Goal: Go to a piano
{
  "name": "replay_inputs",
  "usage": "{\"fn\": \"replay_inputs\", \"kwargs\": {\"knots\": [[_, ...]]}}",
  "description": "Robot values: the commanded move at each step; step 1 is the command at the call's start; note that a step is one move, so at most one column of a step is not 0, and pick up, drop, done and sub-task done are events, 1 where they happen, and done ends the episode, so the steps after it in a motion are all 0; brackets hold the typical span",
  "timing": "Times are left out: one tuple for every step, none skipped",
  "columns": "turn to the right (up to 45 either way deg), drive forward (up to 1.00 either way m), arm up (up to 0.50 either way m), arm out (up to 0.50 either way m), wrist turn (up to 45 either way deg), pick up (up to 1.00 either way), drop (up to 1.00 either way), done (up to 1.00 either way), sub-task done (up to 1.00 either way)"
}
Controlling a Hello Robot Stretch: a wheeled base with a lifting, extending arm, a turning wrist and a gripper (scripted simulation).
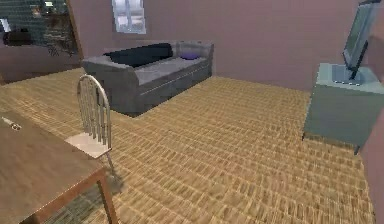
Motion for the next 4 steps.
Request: {"fn": "replay_inputs", "kwargs": {"knots": [[0.0, 0.70, 0.00, 0.00, 0.0, 0.00, 0.00, 0.00, 0.00], [-9.0, 0.00, 0.00, 0.00, 0.0, 0.00, 0.00, 0.00, 0.00], [0.0, 0.95, 0.00, 0.00, 0.0, 0.00, 0.00, 0.00, 0.00], [-45.0, 0.00, 0.00, 0.00, 0.0, 0.00, 0.00, 0.00, 0.00]]}}
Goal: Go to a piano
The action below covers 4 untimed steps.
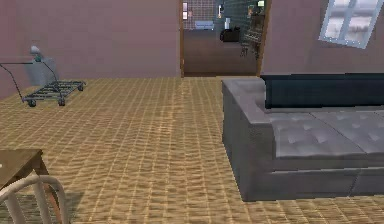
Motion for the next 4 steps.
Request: {"fn": "replay_inputs", "kwargs": {"knots": [[-3.0, 0.00, 0.00, 0.00, 0.0, 0.00, 0.00, 0.00, 0.00], [0.0, 1.00, 0.00, 0.00, 0.0, 0.00, 0.00, 0.00, 0.00], [0.0, 1.00, 0.00, 0.00, 0.0, 0.00, 0.00, 0.00, 0.00], [0.0, 0.40, 0.00, 0.00, 0.0, 0.00, 0.00, 0.00, 0.00]]}}
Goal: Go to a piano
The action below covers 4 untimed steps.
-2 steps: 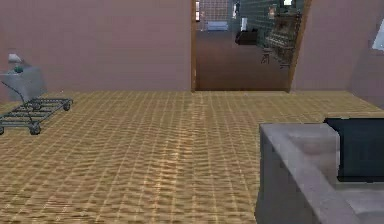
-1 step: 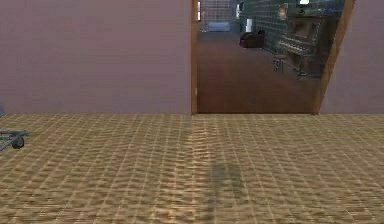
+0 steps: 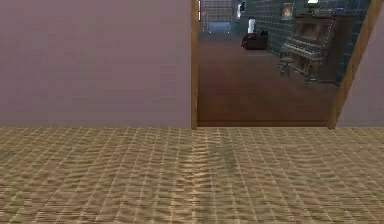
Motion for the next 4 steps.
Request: {"fn": "replay_inputs", "kwargs": {"knots": [[27.0, 0.00, 0.00, 0.00, 0.0, 0.00, 0.00, 0.00, 0.00], [0.0, 1.00, 0.00, 0.00, 0.0, 0.00, 0.00, 0.00, 0.00], [0.0, 1.00, 0.00, 0.00, 0.0, 0.00, 0.00, 0.00, 0.00], [0.0, 1.00, 0.00, 0.00, 0.0, 0.00, 0.00, 0.00, 0.00]]}}
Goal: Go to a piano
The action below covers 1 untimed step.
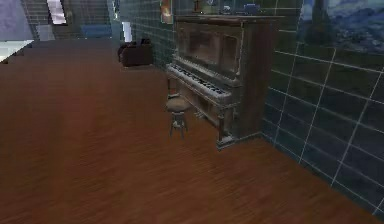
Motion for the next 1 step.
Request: {"fn": "replay_inputs", "kwargs": {"knots": [[36.0, 0.00, 0.00, 0.00, 0.0, 0.00, 0.00, 0.00, 0.00]]}}
